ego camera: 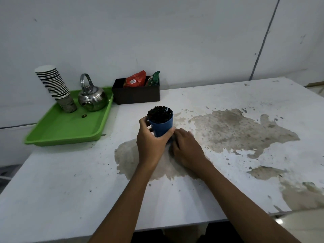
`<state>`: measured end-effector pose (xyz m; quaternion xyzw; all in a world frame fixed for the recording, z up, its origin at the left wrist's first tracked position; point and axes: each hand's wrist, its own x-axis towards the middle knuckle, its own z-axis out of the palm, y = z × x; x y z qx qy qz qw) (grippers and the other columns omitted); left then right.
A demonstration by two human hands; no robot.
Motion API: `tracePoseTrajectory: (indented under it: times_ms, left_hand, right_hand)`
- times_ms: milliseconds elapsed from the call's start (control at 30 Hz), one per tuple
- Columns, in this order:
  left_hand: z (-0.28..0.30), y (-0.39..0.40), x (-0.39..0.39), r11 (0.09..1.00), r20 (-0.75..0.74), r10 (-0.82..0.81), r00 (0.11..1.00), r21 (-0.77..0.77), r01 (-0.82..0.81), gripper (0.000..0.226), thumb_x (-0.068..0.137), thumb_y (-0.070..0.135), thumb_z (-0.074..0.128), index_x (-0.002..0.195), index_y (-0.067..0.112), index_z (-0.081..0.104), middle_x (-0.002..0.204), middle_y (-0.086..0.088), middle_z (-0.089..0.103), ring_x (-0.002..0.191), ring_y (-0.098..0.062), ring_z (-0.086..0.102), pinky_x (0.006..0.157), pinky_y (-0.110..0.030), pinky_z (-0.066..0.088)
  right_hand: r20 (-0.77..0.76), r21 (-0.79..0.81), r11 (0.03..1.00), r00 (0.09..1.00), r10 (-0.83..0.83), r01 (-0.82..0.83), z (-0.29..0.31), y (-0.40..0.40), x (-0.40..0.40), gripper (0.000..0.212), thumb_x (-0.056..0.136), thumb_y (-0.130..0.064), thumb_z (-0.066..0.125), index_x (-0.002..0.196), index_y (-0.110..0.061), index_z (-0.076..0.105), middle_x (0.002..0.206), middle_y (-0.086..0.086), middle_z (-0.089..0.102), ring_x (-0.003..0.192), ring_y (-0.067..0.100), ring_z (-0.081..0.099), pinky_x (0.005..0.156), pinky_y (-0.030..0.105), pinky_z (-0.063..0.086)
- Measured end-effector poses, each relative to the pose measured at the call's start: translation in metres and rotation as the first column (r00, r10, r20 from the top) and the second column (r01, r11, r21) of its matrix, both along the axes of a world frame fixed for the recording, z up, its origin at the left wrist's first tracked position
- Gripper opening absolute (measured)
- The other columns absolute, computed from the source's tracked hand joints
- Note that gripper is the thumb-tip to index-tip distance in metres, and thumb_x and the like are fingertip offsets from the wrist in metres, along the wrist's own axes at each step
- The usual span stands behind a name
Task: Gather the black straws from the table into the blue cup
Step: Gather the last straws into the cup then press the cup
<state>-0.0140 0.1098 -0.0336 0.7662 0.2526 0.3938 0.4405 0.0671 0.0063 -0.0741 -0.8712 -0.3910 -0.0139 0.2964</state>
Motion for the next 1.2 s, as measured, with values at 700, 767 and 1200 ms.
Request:
tracePoseTrajectory:
  times_ms: [700, 767, 1200]
  left_hand:
    - [0.032, 0.149, 0.027, 0.971, -0.13, 0.232, 0.964, -0.028, -0.238, 0.068, 0.069, 0.031, 0.088, 0.124, 0.007, 0.055, 0.128, -0.007, 0.063, 0.111, -0.023, 0.062, 0.08, -0.024, 0.044]
    - [0.031, 0.159, 0.039, 0.971, -0.13, 0.229, 0.965, -0.038, -0.236, 0.068, 0.069, 0.029, 0.088, 0.124, 0.007, 0.054, 0.129, -0.008, 0.062, 0.114, -0.024, 0.061, 0.083, -0.024, 0.044]
    - [0.019, 0.178, 0.059, 0.957, -0.135, 0.242, 0.961, -0.132, -0.259, 0.081, 0.073, 0.022, 0.086, 0.138, 0.007, 0.041, 0.141, -0.011, 0.053, 0.125, -0.026, 0.055, 0.087, -0.022, 0.04]
  right_hand:
    - [0.033, -0.111, 0.994, 0.999, 0.004, 0.0, -0.004, 0.054, 0.012, 0.052, 0.103, -0.033, 0.032, 0.15, -0.013, 0.034, 0.158, 0.004, 0.033, 0.149, 0.016, 0.02, 0.121, 0.03, 0.01]
    - [0.04, -0.096, 0.995, 0.999, 0.0, 0.003, -0.006, 0.055, 0.012, 0.051, 0.102, -0.033, 0.032, 0.149, -0.013, 0.037, 0.157, 0.004, 0.035, 0.148, 0.015, 0.022, 0.121, 0.029, 0.01]
    - [0.06, -0.08, 0.997, 0.998, -0.012, 0.017, -0.006, 0.056, 0.015, 0.052, 0.099, -0.035, 0.034, 0.147, -0.014, 0.041, 0.154, 0.003, 0.04, 0.146, 0.015, 0.028, 0.122, 0.03, 0.016]
